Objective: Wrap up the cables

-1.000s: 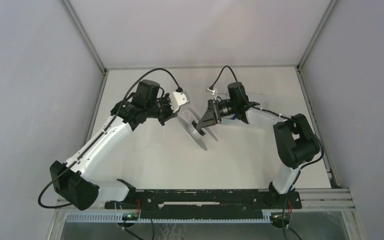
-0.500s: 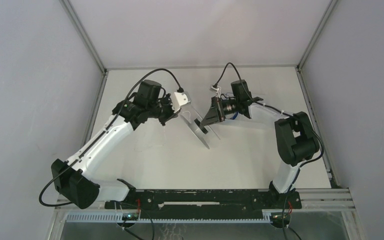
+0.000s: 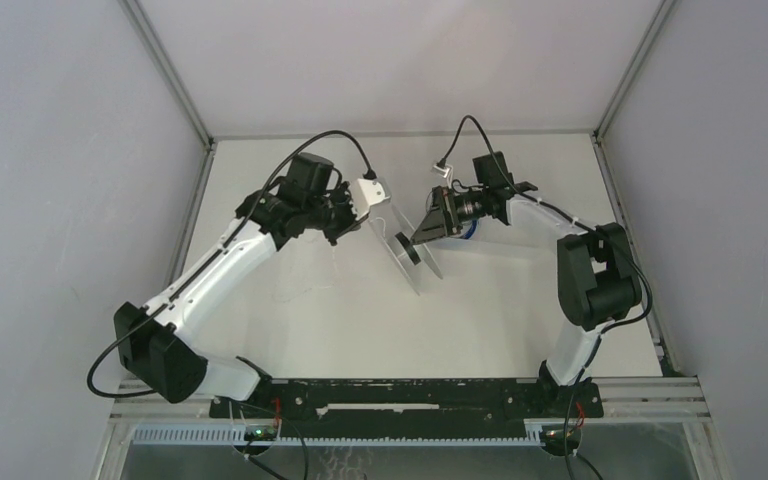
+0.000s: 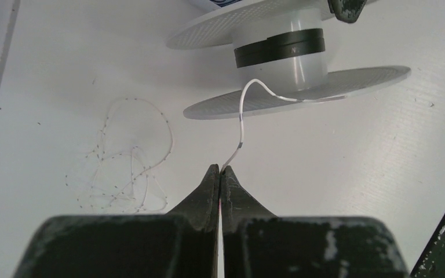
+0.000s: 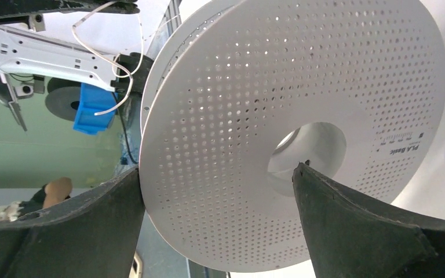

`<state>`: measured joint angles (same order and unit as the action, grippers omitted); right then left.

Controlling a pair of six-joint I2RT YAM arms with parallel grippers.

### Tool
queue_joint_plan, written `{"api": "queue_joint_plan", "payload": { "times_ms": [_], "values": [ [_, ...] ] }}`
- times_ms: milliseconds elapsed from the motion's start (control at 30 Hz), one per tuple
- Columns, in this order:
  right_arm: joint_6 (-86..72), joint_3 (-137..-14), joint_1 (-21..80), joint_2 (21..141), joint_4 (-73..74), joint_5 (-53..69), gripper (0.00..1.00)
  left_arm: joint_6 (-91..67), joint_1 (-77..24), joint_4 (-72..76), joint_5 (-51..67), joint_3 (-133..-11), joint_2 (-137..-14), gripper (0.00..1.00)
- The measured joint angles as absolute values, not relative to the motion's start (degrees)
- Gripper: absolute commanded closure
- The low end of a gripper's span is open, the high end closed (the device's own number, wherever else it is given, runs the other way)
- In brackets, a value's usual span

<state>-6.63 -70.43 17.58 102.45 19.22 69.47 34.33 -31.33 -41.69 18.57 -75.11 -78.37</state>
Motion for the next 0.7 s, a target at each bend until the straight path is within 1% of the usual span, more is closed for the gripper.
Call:
{"api": "queue_joint_plan", "payload": {
  "times_ms": [200, 467, 700],
  "values": [
    [-2.28, -72.75, 17.30, 102.45, 23.99, 67.22, 0.04, 32.93, -33.61, -41.76, 14.76, -80.20, -82.08, 1.00],
    [1.41, -72.93, 16.03, 102.39, 28.53, 64.58, 0.04, 31.29, -36.60, -42.98, 10.55, -85.21, -85.97, 1.00],
    [3.14, -72.93, 15.38, 100.92, 31.20, 62.50, 0.08, 29.76, -38.52, -43.51, 7.49, -87.92, -87.68, 1.00]
  ]
}}
